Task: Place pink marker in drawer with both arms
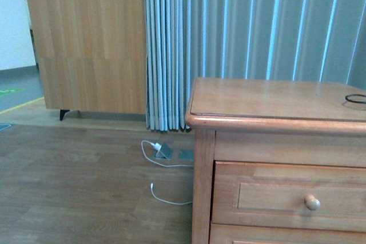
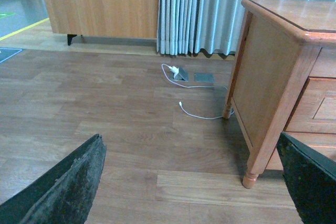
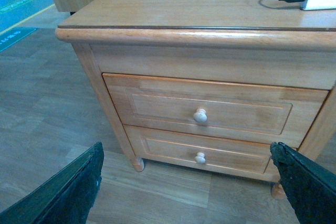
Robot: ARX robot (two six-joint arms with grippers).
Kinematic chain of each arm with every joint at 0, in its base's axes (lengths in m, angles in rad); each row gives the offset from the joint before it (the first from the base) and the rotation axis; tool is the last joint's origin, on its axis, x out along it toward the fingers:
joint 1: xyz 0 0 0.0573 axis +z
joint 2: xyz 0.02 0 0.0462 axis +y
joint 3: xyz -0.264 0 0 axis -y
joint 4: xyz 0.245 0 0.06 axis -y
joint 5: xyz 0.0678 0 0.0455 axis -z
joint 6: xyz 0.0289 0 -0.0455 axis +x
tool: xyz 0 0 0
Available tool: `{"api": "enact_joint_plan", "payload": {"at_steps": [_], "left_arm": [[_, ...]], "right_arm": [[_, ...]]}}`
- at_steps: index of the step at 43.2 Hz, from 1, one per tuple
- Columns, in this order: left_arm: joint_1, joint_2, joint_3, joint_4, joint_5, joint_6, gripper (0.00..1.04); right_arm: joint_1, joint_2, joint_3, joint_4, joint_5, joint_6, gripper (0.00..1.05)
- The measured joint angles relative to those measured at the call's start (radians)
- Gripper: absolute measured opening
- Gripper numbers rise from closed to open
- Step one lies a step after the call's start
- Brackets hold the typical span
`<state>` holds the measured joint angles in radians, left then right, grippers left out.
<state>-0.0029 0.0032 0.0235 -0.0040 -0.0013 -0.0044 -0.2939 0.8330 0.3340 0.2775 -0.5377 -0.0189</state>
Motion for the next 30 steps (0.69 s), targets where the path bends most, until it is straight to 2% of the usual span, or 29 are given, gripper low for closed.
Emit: {"api": "enact_joint_plan", "payload": {"at_steps": [3,6,17,23,30], "left_arm": [[0.0,0.0,0.0,0.0,0.0,0.0,0.99],[0.0,0.0,0.0,0.0,0.0,0.0,0.99],[0.0,0.0,0.0,0.0,0.0,0.0,0.99],[0.0,0.0,0.0,0.0,-0.001,0.0,0.99],[0.0,0.0,0.0,0.0,0.0,0.0,0.99]], "right_arm": [[-0.086,-0.106,-0.021,-0.082,-0.07,0.0,0.96],[-0.145,-0.152,-0.024,-0.098,-0.087,-0.002,0.96],[-0.157,-0.161,-0.024,-0.098,-0.086,-0.002,0.96],[-0.082,-0.218,-0.122,0.101,0.156,0.008,0.77],[0.042,-0.335,-0.204,0.083,0.297,0.008,0.4]]}}
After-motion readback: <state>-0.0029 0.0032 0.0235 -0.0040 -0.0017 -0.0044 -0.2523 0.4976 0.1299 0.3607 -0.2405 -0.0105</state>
